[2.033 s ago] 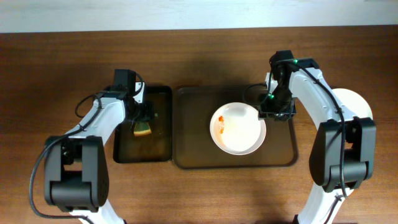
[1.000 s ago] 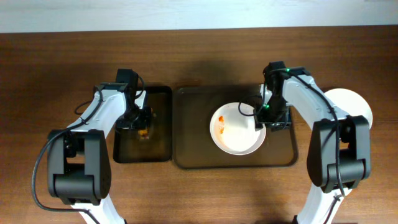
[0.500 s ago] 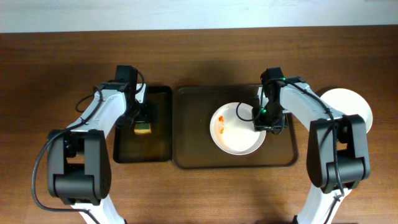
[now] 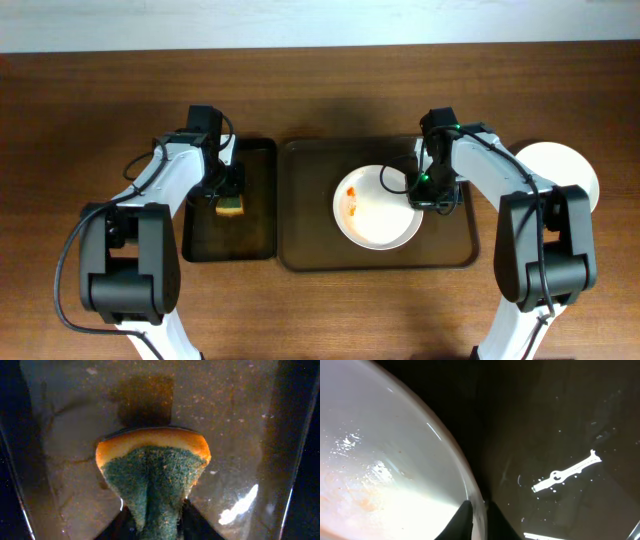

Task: Clean dirty plates on tray and stack at the side
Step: 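Lift the sponge from the black tray with the left gripper, then scrub the plate with the sponge while the right gripper holds its rim, then return the sponge to the black tray with the left gripper, then lift the plate with the right gripper and carry it right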

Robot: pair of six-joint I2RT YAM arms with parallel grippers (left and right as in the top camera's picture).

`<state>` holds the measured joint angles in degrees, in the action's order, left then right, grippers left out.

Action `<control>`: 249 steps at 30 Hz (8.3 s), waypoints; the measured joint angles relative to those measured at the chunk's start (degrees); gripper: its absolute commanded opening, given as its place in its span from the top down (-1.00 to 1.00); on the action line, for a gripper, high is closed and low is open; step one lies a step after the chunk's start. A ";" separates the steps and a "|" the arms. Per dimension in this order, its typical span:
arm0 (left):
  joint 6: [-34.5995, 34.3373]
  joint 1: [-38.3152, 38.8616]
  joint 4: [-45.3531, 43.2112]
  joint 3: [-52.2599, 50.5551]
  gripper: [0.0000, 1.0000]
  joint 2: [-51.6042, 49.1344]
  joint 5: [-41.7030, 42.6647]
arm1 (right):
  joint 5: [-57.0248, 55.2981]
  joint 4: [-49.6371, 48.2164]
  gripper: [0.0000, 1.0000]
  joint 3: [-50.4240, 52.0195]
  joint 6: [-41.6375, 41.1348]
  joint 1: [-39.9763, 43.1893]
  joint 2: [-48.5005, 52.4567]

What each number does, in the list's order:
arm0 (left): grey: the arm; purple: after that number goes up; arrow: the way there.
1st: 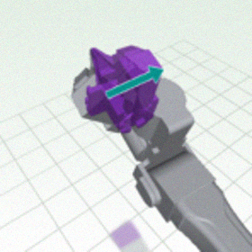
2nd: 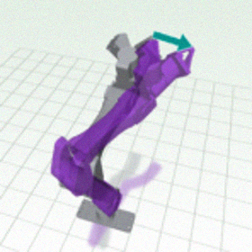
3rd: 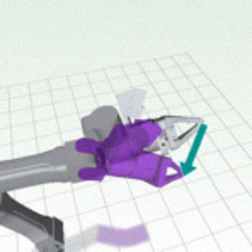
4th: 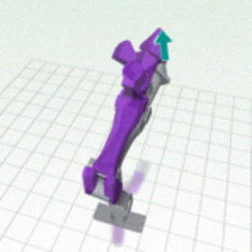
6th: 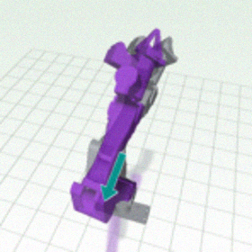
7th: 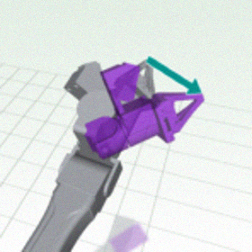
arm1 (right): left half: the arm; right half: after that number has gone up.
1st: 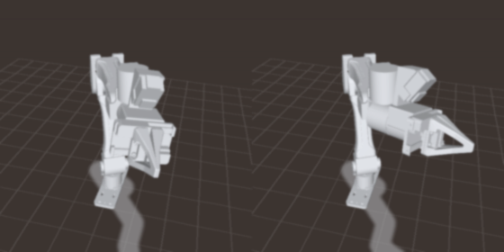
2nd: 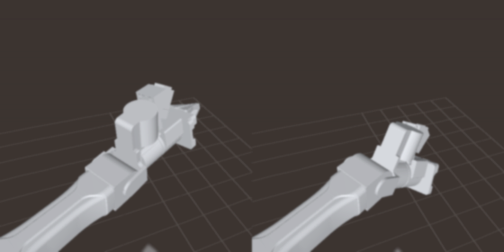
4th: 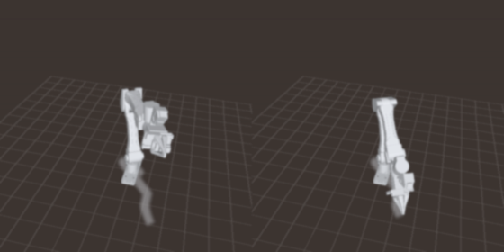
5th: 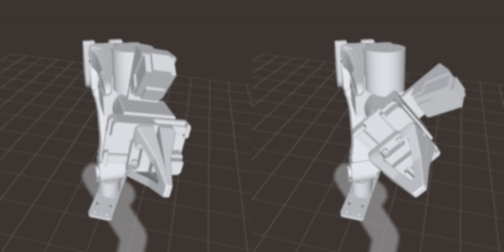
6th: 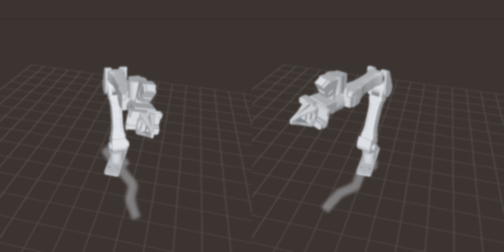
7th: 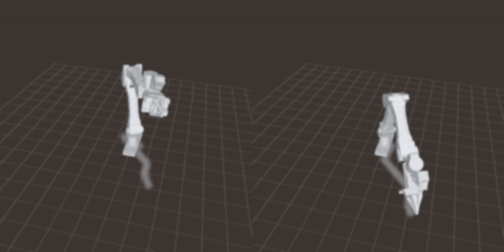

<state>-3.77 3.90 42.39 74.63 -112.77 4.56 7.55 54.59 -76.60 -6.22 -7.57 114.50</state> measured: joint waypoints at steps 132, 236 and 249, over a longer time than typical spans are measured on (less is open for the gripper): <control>-15.21 28.48 -10.03 17.73 1.00 -6.14 4.35 | 14.14 0.07 0.91 2.97 3.63 4.74 0.11; -2.19 -1.29 -4.74 -4.15 1.00 3.54 -3.06 | -72.28 13.46 0.92 -21.35 -25.77 -46.01 -6.99; -1.73 -1.29 -4.79 -4.15 -0.63 3.54 -3.06 | -15.30 9.97 0.92 -21.55 -11.61 5.51 -7.08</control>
<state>-5.50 2.61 37.60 70.48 -109.23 1.50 -7.75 64.55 -98.15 -17.82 -2.07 107.42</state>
